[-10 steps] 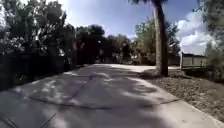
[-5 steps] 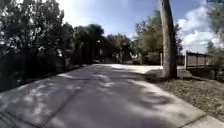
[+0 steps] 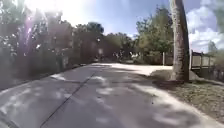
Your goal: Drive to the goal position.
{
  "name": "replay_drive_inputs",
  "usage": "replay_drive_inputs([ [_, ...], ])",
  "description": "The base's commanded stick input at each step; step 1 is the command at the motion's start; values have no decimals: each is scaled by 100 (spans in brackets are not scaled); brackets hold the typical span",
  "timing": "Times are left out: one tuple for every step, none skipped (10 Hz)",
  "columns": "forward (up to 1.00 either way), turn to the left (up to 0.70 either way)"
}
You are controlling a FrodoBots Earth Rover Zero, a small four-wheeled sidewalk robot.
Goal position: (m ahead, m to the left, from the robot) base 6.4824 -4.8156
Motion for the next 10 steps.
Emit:
replay_drive_inputs([
  [85,0],
  [85,0],
  [85,0],
  [85,0],
  [85,0],
  [85,0],
  [85,0],
  [85,0],
  [85,0],
  [85,0],
])
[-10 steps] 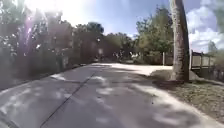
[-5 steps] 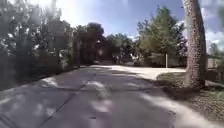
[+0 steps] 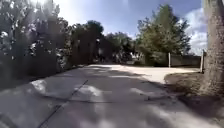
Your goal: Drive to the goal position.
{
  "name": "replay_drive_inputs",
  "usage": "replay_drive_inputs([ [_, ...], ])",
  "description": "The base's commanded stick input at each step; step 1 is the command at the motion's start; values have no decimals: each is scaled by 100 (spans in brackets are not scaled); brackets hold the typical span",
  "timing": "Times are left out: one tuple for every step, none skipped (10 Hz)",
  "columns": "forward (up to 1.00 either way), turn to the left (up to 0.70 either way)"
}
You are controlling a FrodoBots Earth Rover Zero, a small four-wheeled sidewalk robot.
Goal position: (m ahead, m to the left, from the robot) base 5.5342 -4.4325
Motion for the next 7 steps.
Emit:
replay_drive_inputs([
  [85,0],
  [85,0],
  [85,0],
  [85,0],
  [85,0],
  [85,-6],
  [85,-19],
])
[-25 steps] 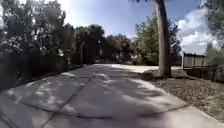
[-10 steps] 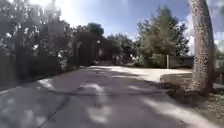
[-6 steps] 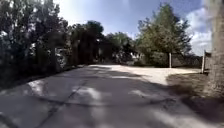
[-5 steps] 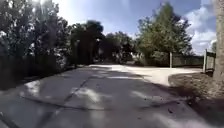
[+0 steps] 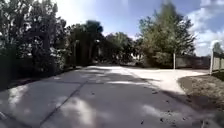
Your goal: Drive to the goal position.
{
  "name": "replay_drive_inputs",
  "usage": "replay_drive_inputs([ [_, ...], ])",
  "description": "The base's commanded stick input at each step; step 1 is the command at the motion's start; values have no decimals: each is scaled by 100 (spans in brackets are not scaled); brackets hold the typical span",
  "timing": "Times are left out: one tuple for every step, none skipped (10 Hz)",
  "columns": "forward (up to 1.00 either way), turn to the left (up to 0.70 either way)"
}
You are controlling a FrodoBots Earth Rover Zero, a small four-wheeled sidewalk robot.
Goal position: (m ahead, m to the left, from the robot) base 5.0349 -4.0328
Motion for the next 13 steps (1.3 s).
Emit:
replay_drive_inputs([
  [85,-27],
  [85,-33],
  [85,-34],
  [85,-34],
  [85,-34],
  [85,-34],
  [85,-34],
  [85,-34],
  [85,-34],
  [85,-34],
  [85,-34],
  [85,-19],
  [85,0],
])
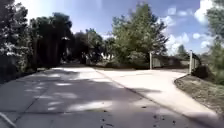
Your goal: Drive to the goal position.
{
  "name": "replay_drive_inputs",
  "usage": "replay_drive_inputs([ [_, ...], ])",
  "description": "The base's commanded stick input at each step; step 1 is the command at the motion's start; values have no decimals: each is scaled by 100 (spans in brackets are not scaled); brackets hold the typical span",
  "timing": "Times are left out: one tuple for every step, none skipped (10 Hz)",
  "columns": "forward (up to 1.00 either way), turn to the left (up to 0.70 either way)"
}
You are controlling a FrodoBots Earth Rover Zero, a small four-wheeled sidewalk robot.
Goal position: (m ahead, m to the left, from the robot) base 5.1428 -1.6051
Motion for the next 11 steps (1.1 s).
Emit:
replay_drive_inputs([
  [85,0],
  [85,0],
  [85,0],
  [85,0],
  [85,0],
  [85,0],
  [85,0],
  [85,0],
  [85,0],
  [85,0],
  [85,-34],
])
